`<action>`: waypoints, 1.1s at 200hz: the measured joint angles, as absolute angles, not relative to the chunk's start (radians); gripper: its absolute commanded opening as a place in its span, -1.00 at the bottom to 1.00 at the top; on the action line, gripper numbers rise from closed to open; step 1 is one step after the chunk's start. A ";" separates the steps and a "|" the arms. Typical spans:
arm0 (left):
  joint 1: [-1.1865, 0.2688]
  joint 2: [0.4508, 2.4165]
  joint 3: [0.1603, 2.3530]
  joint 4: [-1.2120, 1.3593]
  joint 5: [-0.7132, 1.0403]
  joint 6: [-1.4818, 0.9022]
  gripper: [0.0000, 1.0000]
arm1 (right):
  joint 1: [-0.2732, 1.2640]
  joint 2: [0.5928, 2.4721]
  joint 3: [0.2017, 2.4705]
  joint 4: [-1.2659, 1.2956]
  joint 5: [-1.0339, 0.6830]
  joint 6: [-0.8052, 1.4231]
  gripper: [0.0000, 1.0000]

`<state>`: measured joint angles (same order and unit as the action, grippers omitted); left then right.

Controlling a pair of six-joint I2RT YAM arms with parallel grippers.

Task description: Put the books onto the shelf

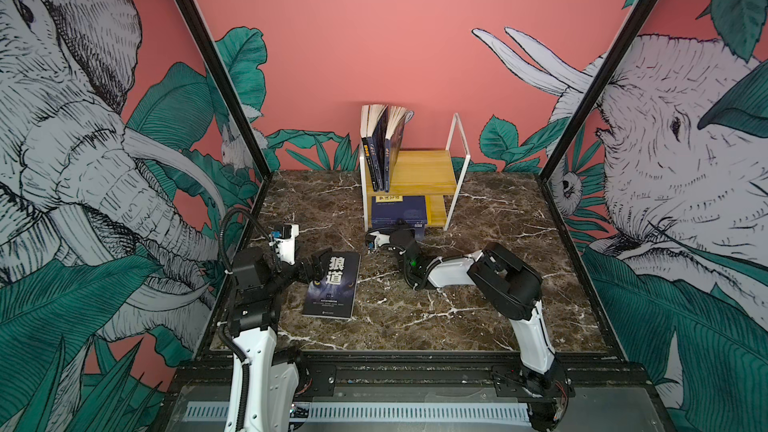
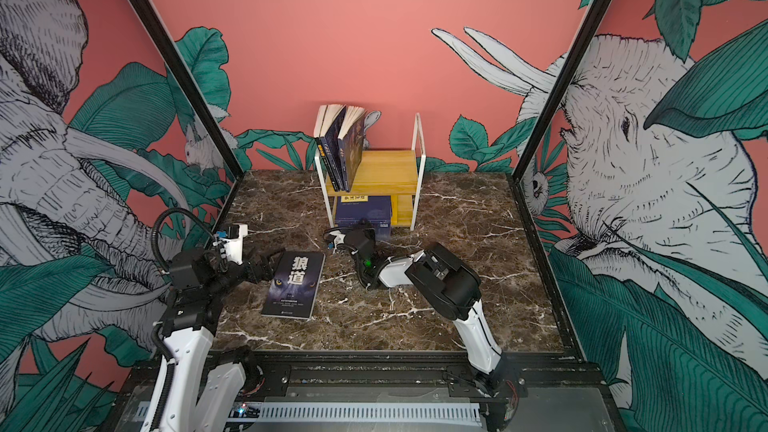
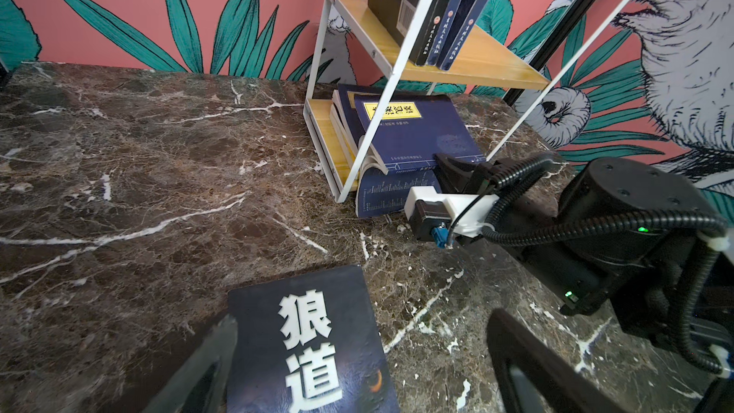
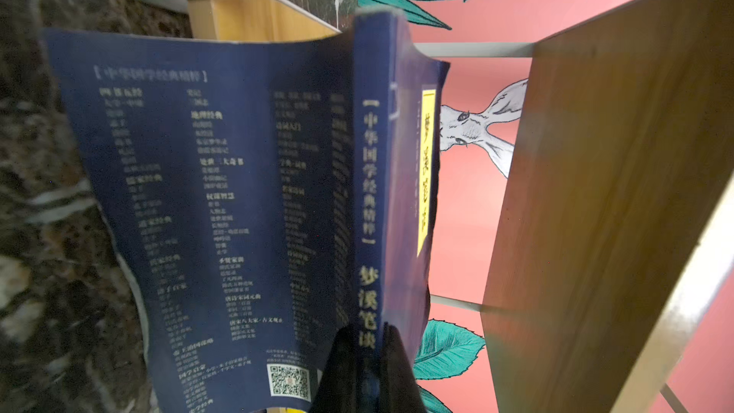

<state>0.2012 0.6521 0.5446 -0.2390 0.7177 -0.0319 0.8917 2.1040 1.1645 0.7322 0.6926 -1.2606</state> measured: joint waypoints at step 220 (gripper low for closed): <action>0.001 0.819 0.568 0.009 0.991 -0.939 0.99 | 1.107 1.476 1.138 -0.113 0.714 -0.542 -1.00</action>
<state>0.0010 0.8188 0.5678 0.0093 0.9909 -0.9394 1.1069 1.4761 1.1378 -0.1135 0.7136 -0.5419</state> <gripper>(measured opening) 0.995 0.092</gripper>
